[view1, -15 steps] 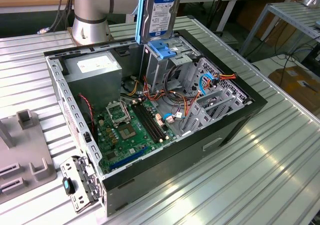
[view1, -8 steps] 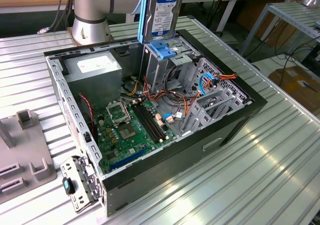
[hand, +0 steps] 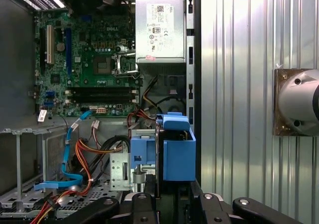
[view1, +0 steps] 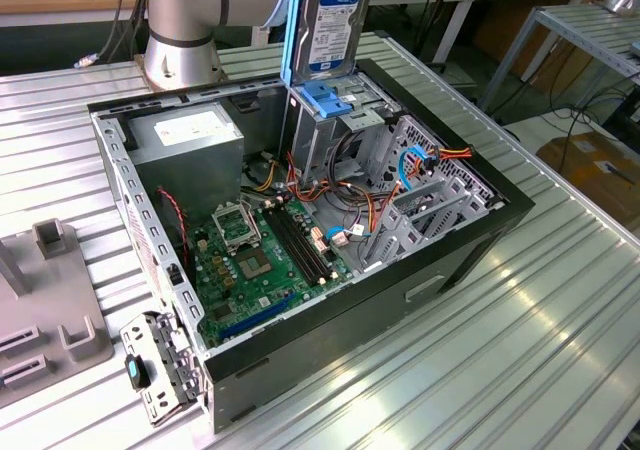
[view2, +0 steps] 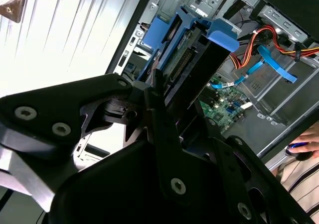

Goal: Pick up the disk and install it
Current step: 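Pick up the disk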

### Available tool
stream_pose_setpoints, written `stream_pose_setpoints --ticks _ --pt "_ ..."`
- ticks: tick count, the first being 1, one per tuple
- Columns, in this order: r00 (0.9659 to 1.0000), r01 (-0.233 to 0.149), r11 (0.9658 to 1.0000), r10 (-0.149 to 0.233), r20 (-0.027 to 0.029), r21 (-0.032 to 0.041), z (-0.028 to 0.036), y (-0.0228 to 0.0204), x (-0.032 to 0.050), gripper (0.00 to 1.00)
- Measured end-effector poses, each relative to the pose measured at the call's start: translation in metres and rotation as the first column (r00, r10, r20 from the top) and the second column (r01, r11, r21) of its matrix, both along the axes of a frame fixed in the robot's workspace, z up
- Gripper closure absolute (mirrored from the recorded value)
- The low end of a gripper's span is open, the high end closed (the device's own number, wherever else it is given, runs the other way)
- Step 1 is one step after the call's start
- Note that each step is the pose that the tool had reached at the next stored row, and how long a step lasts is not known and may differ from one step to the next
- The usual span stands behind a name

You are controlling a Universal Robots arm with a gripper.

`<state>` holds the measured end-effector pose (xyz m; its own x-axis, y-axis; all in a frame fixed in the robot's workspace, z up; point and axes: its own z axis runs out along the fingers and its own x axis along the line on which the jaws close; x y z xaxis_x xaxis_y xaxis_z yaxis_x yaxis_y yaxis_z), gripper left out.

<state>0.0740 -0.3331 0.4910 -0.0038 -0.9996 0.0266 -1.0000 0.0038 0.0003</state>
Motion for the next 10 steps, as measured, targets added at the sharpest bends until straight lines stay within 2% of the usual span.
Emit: stream_pose_setpoints --ticks 2,10 --pt "1.0 0.0 1.0 0.0 0.0 0.0 0.0 0.0 0.0003 0.65" --pt "1.0 0.0 1.0 0.0 0.0 0.0 -0.0001 0.0 0.0132 0.65"
